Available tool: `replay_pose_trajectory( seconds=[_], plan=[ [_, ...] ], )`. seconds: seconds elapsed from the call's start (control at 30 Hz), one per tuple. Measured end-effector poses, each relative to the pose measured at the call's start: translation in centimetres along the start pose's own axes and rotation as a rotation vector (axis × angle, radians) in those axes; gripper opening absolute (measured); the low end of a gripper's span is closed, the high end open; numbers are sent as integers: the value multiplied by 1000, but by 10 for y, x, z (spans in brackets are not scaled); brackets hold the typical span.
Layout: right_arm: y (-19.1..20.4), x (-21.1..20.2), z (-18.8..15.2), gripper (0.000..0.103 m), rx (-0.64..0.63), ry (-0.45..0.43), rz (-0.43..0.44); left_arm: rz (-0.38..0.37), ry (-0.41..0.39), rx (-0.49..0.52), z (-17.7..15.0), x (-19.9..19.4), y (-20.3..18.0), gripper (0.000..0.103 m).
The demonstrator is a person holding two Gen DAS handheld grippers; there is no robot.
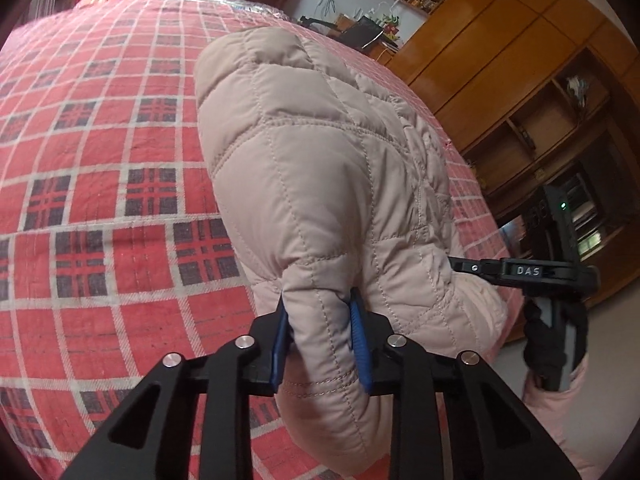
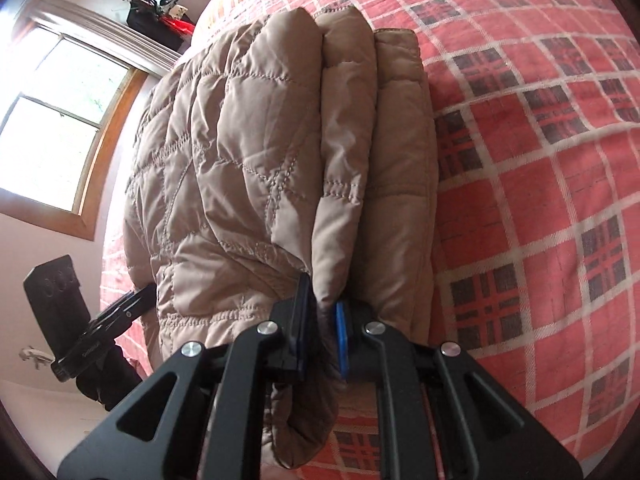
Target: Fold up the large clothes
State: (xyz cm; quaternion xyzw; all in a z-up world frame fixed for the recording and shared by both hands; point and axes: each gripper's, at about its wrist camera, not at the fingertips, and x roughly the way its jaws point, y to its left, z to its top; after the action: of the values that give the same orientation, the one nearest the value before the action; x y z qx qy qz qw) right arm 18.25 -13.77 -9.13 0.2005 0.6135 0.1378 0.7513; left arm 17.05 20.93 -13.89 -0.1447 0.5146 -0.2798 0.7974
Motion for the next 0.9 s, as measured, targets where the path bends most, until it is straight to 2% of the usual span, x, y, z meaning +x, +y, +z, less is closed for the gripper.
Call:
replay_pose_trajectory(
  seconds=[0.1, 0.13, 0.2, 0.27, 0.3, 0.4, 0.53, 0.67, 0.7, 0.77, 0.83, 0.9],
  plan=[
    [8, 0, 3, 15, -8, 13, -19, -18, 18, -1, 4, 2, 5, 30],
    [11, -6, 4, 21, -4, 6, -27, -24, 22, -1, 5, 1, 7, 32],
    [19, -25, 7, 24, -20, -46, -74, -28, 24, -10, 5, 0, 9, 34],
    [27, -50, 10, 47, -30, -139, -154, -22, 21, -1, 5, -2, 7, 35],
    [33, -59, 12, 49, -43, -180, -167, -15, 18, 5, 4, -2, 4, 36],
    [47, -64, 23, 49, -78, -185, -136, -2, 17, 12, 3, -2, 0, 39],
    [57, -35, 45, 46, -89, -106, -118, 9, 13, 8, 3, -3, -2, 42],
    [57, -4, 67, 46, -73, -63, -127, 58, 3, 15, 2, -4, -9, 45],
    [58, 1, 70, 43, -76, -58, -131, 79, -3, 24, 1, -5, -13, 46],
    [61, 6, 71, 27, -85, -57, -125, 117, -14, 44, 1, -5, -19, 47],
    [63, 2, 71, 16, -87, -65, -110, 152, -23, 62, 0, -6, -26, 48],
    [59, -5, 72, 11, -72, -70, -68, 176, -27, 71, 0, -5, -32, 48]
  ],
)
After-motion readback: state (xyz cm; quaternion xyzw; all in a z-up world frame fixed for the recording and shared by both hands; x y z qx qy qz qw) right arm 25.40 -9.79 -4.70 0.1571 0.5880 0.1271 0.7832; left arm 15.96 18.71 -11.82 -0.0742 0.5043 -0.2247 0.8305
